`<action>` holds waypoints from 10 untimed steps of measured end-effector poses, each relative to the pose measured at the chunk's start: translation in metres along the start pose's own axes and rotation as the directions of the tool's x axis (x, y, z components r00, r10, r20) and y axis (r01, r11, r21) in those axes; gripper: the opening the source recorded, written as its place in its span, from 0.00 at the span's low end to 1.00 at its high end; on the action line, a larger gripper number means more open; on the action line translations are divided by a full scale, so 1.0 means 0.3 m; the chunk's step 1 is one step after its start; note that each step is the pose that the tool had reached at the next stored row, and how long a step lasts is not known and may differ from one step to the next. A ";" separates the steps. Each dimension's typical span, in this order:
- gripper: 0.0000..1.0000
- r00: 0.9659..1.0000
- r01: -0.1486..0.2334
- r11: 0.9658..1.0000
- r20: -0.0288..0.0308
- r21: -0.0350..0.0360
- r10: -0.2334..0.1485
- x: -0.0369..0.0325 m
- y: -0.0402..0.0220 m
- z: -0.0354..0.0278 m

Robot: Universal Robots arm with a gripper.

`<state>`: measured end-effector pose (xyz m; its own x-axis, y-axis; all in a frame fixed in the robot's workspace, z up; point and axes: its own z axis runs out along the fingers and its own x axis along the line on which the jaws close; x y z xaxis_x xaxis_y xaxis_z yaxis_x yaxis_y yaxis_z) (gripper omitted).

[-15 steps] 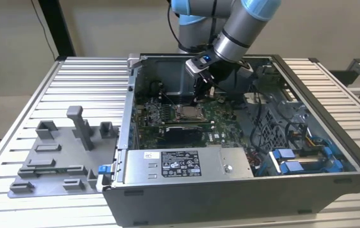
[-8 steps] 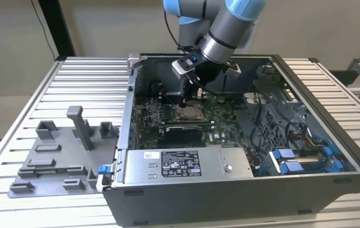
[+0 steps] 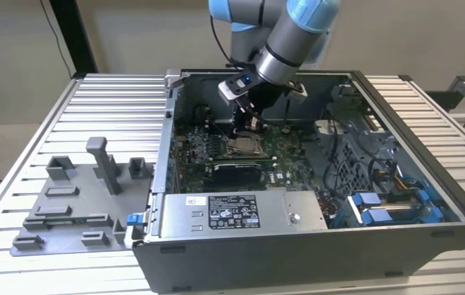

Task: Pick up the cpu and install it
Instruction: 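Pick up the cpu and move it towards the insertion slot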

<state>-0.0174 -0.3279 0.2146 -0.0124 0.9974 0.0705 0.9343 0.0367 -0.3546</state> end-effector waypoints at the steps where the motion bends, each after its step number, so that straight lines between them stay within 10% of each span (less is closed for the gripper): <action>1: 0.00 1.000 0.002 1.000 0.001 -0.008 -0.002 0.000 -0.001 0.002; 5: 0.00 1.000 0.009 0.997 0.005 -0.073 -0.008 0.000 -0.014 0.010; 10: 0.00 1.000 0.009 0.997 0.005 -0.080 -0.009 0.002 -0.058 0.031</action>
<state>-0.0372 -0.3274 0.2120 -0.0223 0.9974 0.0686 0.9598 0.0406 -0.2777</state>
